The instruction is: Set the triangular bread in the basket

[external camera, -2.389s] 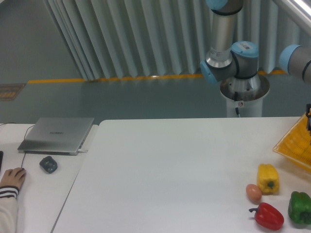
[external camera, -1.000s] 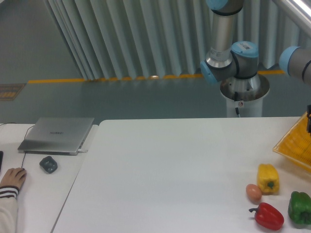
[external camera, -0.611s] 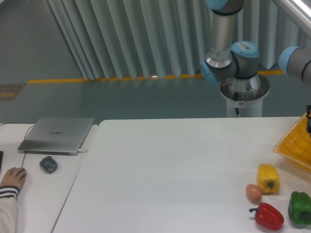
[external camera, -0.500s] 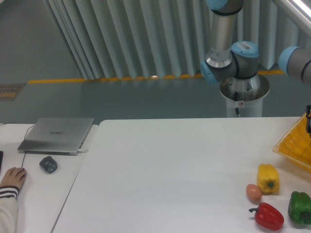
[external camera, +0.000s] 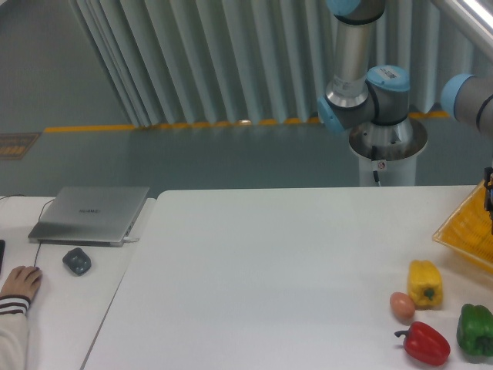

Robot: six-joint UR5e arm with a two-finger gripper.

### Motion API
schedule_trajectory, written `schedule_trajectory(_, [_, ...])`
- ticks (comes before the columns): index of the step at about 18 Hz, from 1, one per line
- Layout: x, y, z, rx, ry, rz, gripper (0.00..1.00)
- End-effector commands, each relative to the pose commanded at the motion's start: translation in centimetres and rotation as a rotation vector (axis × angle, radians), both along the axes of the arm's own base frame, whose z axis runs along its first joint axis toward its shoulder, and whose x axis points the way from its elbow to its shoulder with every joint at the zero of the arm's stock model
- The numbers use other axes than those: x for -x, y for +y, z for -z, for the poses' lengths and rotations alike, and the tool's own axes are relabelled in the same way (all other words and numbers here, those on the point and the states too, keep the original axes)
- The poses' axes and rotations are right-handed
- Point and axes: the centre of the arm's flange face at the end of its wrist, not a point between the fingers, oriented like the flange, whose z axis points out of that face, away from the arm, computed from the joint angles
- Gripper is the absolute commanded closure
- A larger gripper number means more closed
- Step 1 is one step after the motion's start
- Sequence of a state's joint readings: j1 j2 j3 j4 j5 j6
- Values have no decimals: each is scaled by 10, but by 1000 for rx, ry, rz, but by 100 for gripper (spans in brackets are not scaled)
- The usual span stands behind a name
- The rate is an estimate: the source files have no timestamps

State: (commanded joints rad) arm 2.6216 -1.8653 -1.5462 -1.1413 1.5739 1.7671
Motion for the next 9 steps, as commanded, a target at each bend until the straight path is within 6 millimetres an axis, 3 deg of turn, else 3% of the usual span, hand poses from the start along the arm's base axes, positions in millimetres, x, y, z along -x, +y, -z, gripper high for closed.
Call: schedule_trajectory(9, [-3, 2, 3, 3, -5, 5, 0])
